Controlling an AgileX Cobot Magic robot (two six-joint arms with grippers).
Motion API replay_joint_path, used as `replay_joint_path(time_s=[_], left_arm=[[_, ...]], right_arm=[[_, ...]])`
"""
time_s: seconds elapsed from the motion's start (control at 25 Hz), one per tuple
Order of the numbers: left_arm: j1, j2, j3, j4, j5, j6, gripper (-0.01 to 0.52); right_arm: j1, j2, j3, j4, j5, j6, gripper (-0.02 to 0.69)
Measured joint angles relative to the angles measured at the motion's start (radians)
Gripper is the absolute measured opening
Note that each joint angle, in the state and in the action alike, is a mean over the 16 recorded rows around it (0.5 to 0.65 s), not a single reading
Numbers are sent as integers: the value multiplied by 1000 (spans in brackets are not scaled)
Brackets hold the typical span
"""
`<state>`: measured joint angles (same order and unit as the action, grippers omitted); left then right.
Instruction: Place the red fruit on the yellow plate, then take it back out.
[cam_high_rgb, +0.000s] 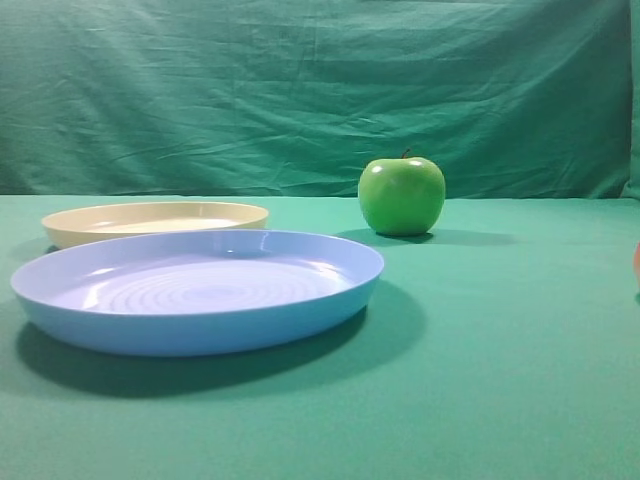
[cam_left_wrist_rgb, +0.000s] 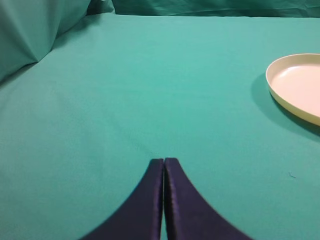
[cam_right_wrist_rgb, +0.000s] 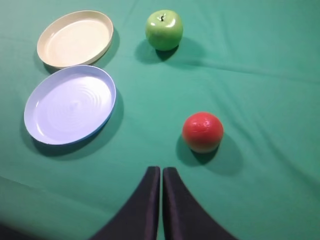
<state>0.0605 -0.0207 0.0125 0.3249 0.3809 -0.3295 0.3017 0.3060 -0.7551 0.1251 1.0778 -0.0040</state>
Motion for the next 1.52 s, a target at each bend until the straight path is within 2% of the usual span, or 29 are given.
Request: replay_joint_path(time_s=[0.4,0.6,1.0,1.52], left_arm=[[0,0,0,0,0,0,0],[0,0,0,0,0,0,0],[0,0,0,0,0,0,0],[0,0,0,0,0,0,0]], right_arm=[[-143,-186,342,-7,-439,-34,0],[-206,-249,507,-8,-581,-53,0],[-238,-311,730,-8,-693,-59,0],[-238,-317,782,-8,-707,-60,0]])
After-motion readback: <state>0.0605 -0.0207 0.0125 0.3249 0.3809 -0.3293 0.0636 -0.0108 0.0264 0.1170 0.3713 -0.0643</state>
